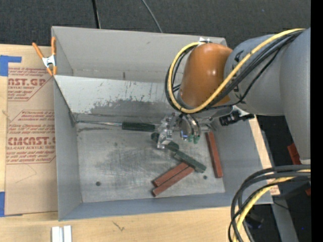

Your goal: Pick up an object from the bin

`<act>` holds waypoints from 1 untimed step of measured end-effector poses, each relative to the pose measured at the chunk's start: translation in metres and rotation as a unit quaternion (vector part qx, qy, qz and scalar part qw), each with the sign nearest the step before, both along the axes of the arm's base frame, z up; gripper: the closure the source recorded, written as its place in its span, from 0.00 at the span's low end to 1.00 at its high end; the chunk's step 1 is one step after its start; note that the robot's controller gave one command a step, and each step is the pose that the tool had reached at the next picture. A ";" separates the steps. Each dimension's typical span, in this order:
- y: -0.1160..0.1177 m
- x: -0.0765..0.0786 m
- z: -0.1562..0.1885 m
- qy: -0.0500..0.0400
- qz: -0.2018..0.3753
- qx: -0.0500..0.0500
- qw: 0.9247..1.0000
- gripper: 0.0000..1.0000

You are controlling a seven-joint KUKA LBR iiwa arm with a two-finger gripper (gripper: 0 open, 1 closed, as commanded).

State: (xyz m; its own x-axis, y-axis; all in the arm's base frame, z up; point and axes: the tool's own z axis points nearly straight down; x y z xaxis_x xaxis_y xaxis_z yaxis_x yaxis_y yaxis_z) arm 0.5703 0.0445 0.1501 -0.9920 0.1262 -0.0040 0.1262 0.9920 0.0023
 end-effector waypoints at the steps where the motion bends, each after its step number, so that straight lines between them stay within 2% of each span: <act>1: 0.000 0.007 0.012 0.001 0.007 -0.001 1.000 1.00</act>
Offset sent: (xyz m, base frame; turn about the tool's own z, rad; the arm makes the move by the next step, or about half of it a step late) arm 0.0049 -0.0034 0.0829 -0.0118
